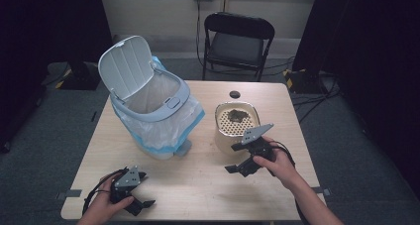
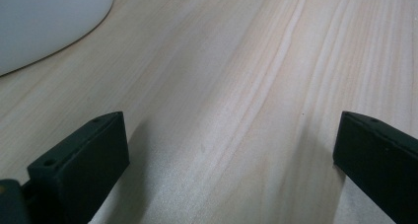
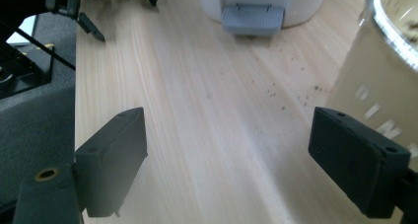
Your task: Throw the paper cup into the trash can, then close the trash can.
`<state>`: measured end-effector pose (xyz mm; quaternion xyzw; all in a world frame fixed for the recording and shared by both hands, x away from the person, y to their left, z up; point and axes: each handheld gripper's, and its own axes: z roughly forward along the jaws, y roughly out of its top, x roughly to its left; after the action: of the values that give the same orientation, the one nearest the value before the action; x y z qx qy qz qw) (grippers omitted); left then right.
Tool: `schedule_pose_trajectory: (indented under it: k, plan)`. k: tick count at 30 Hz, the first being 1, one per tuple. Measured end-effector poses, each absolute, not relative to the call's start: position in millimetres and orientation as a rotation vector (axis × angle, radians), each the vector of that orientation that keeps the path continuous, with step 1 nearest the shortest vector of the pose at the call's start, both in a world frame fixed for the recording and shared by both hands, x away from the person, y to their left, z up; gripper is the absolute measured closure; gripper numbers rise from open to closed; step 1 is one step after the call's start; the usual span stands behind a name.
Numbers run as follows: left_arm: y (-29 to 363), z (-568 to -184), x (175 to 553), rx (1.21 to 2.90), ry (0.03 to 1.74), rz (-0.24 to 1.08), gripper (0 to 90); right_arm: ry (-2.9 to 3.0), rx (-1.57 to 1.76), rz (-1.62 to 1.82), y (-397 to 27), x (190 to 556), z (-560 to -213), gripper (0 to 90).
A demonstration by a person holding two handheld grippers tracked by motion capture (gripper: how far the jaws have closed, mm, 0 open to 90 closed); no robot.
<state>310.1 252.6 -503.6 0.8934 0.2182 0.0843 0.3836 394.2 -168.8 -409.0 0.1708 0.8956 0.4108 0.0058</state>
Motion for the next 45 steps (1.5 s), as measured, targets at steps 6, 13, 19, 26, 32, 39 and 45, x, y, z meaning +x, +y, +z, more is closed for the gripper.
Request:
schedule_pose_trajectory:
  k: [6, 13, 19, 26, 32, 39, 45]
  plan:
    - [253, -504, 310, 2.277, 0.556, 0.215, 0.0, 2.818, 0.536, 1.285, -173, 388, -425, 14.3]
    - [253, -504, 310, 2.278, 0.556, 0.215, 0.0, 2.814, 0.542, 1.275, -176, 382, -442, 14.3]
    - [253, -504, 310, 2.277, 0.557, 0.215, 0.0, 2.820, 0.527, 1.245, -173, 376, -457, 14.3]
    - [253, -504, 310, 2.277, 0.557, 0.215, 0.0, 2.838, 0.509, 1.210, -165, 372, -477, 14.4]
    - [253, -504, 310, 2.277, 0.557, 0.215, 0.0, 2.834, 0.471, 1.181, -161, 371, -486, 14.4]
    - [253, -504, 310, 2.277, 0.557, 0.215, 0.0, 2.832, 0.442, 1.169, -161, 370, -493, 14.2]
    - [253, -504, 310, 2.277, 0.557, 0.215, 0.0, 2.815, 0.449, 1.192, -160, 369, -496, 14.1]
